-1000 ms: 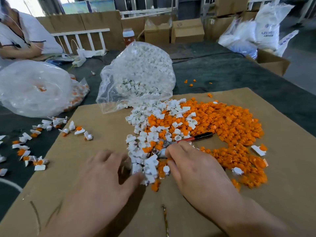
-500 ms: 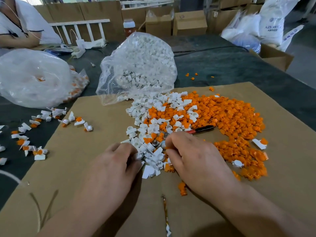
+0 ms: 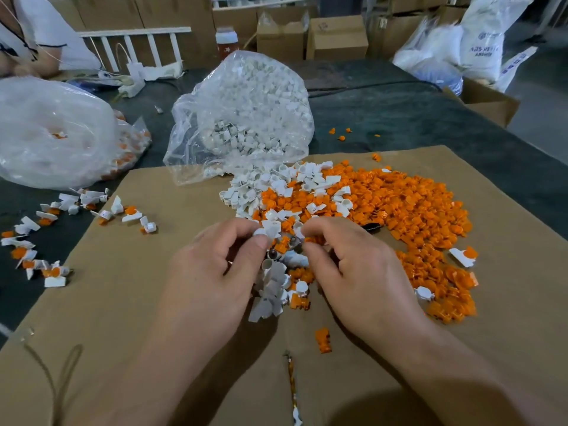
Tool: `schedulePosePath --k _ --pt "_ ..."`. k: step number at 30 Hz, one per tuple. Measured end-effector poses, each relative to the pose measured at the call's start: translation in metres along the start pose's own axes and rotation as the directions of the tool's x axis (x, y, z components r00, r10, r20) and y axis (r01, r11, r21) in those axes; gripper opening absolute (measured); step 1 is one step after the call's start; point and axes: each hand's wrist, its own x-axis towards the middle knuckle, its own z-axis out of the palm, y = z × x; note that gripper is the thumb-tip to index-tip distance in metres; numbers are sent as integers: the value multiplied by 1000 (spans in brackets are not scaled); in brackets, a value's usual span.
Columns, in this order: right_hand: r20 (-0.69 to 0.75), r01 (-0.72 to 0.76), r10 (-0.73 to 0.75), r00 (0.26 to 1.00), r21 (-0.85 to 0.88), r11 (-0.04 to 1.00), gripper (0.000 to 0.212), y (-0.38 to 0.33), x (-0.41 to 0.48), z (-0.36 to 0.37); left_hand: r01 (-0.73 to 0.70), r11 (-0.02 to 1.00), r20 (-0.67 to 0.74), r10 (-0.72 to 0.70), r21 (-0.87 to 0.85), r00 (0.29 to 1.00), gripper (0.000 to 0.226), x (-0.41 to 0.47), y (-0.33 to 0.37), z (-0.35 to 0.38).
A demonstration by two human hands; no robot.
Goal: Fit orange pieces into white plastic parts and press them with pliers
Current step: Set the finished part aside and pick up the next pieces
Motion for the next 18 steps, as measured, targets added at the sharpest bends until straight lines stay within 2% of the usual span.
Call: schedulePosePath --k 5,7,8,10,11,12,14,18 --pt "14 -65 64 998 95 993 9 -2 1 -6 118 922 21 -118 -370 993 32 -3 -9 3" --pt "62 -205 195 979 339 918 11 -5 3 -9 125 874 51 -114 -471 992 36 -3 -16 5" --pt "129 -292 265 956 525 799 14 -7 4 -10 132 839 64 -116 -528 991 37 -3 -20 7" --pt "330 -427 285 900 801 420 11 -9 7 -13 160 759 90 -133 -631 987 40 -3 -26 9" --pt "409 -466 252 877 851 242 10 -9 9 -15 162 738 94 -133 -655 987 41 -3 -28 9" --pt "462 -494 221 859 862 117 11 -8 9 -16 160 720 93 -132 -675 987 40 -2 -30 9" --pt "525 -533 207 826 846 -18 13 -6 8 -15 163 683 92 -139 -712 986 41 0 -30 6" --pt "593 -569 152 791 804 -172 15 -7 5 -14 145 693 81 -124 -706 989 53 2 -25 6"
